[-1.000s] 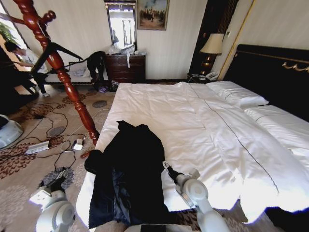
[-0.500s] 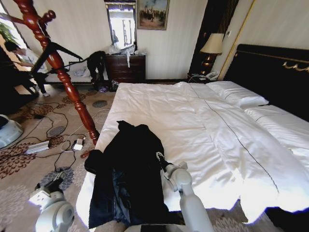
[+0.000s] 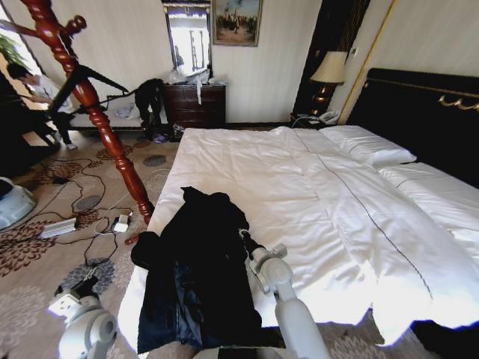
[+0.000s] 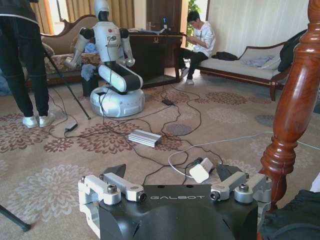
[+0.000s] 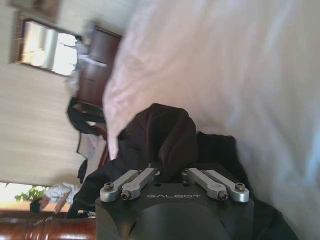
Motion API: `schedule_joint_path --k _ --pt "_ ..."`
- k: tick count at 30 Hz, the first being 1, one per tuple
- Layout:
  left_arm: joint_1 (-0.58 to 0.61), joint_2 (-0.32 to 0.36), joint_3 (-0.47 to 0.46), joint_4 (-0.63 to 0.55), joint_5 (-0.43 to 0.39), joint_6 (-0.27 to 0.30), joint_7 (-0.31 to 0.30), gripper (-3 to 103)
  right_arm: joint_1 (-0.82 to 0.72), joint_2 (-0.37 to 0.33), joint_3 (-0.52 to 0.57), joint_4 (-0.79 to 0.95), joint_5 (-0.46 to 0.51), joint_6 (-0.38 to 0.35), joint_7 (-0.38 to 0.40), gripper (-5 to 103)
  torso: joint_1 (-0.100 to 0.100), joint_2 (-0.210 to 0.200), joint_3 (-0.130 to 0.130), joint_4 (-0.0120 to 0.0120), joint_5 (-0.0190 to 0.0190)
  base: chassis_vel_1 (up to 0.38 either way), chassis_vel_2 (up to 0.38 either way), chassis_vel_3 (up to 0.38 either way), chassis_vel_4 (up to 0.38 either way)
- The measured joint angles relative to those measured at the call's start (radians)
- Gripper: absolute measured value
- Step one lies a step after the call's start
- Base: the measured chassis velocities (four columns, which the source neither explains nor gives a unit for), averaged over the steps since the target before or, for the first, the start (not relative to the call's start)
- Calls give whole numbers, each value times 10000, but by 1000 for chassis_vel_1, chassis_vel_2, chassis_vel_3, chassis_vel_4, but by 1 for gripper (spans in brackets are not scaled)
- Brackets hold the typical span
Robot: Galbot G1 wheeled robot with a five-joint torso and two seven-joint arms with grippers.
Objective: Pick up the clothes from the bed and hang them on the clothes hanger.
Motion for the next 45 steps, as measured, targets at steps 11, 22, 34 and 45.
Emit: schedule_joint_path --k 11,22,34,45 --pt "5 -64 33 -52 64 -13 -3 100 948 -1623 -238 435 -3505 660 -1255 0 -1 0 0 0 1 0 0 0 0" --pt "18 -128 188 -43 243 -10 -13 100 1319 -3593 488 -1939 -10732 1202 -2080 14 0 -1 0 -3 3 0 0 0 0" --pt "-3 -153 303 -41 348 9 -6 100 381 -2161 666 -350 -3811 1705 615 57 -1 0 -1 3 0 0 0 0 0" --pt "171 -97 237 -62 344 -29 62 100 -554 -700 3217 0 1751 1924 2533 98 -3 1 -2 -2 -1 0 0 0 0"
